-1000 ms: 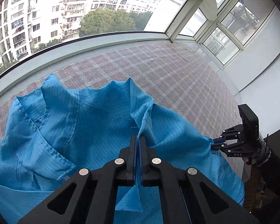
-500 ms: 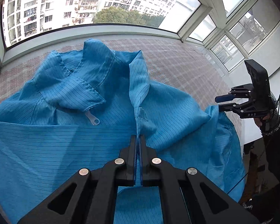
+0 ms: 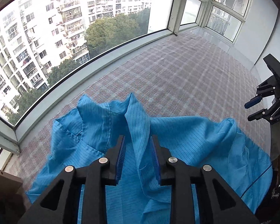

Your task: Fold clothes

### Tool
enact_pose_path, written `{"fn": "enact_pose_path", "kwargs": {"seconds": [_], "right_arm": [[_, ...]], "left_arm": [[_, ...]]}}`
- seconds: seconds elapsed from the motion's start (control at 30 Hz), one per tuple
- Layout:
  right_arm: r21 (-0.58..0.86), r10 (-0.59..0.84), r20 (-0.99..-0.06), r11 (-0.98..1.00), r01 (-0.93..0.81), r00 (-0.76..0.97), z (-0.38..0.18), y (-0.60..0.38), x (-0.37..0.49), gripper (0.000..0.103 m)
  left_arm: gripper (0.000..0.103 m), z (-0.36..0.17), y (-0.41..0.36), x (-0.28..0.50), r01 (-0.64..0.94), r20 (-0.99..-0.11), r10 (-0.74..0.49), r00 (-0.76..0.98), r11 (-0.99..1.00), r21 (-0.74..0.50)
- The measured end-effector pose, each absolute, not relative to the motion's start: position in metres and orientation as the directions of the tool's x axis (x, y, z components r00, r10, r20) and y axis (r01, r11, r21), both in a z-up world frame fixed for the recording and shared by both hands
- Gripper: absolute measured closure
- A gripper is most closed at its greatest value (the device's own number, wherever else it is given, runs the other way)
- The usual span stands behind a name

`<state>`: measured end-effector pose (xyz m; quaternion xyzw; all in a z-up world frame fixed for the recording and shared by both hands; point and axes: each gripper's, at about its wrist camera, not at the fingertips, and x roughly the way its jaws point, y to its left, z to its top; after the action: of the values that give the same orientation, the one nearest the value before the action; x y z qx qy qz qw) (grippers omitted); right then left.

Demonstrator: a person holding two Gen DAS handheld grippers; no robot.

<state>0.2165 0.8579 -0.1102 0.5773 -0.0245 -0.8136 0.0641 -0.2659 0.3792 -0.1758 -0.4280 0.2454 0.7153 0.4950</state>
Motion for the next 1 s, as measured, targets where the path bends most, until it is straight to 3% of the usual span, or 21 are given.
{"fn": "enact_pose_path", "kwargs": {"seconds": [0.03, 0.3, 0.37, 0.4, 0.47, 0.5, 0.6, 0.8, 1.0], "right_arm": [[0.113, -0.141, -0.926, -0.989, 0.1, -0.351, -0.115, 0.848, 0.2, 0.035], [0.235, -0.261, -0.921, -0.964, 0.124, -0.288, -0.191, 0.816, 0.138, 0.036], [0.279, -0.301, -0.914, -0.953, 0.12, -0.27, -0.202, 0.809, 0.136, 0.066], [0.306, -0.327, -0.908, -0.945, 0.118, -0.261, -0.204, 0.805, 0.137, 0.084], [0.309, -0.333, -0.908, -0.942, 0.13, -0.255, -0.203, 0.794, 0.141, 0.089], [0.304, -0.331, -0.909, -0.943, 0.139, -0.253, -0.203, 0.788, 0.144, 0.091], [0.29, -0.324, -0.913, -0.943, 0.164, -0.247, -0.2, 0.77, 0.15, 0.093], [0.262, -0.31, -0.921, -0.941, 0.215, -0.236, -0.195, 0.734, 0.163, 0.093], [0.233, -0.295, -0.928, -0.936, 0.265, -0.225, -0.19, 0.697, 0.177, 0.093]], "left_arm": [[0.075, -0.176, 0.389, -0.265, -0.926, -0.86, 0.491, -0.143, -0.374, -0.059], [0.071, -0.229, 0.467, -0.267, -0.956, -0.931, 0.319, -0.176, -0.282, 0.084], [0.07, -0.244, 0.473, -0.273, -0.949, -0.94, 0.262, -0.217, -0.283, 0.14], [0.075, -0.25, 0.473, -0.278, -0.945, -0.945, 0.239, -0.222, -0.291, 0.148], [0.101, -0.253, 0.464, -0.289, -0.935, -0.955, 0.218, -0.203, -0.333, 0.123], [0.101, -0.251, 0.456, -0.293, -0.928, -0.954, 0.224, -0.198, -0.357, 0.109], [0.101, -0.235, 0.417, -0.304, -0.898, -0.942, 0.294, -0.163, -0.44, 0.018], [0.101, -0.22, 0.296, -0.3, -0.736, -0.872, 0.488, -0.029, -0.601, -0.312], [0.095, -0.237, 0.243, -0.269, -0.718, -0.945, 0.288, -0.154, -0.69, -0.093]]}}
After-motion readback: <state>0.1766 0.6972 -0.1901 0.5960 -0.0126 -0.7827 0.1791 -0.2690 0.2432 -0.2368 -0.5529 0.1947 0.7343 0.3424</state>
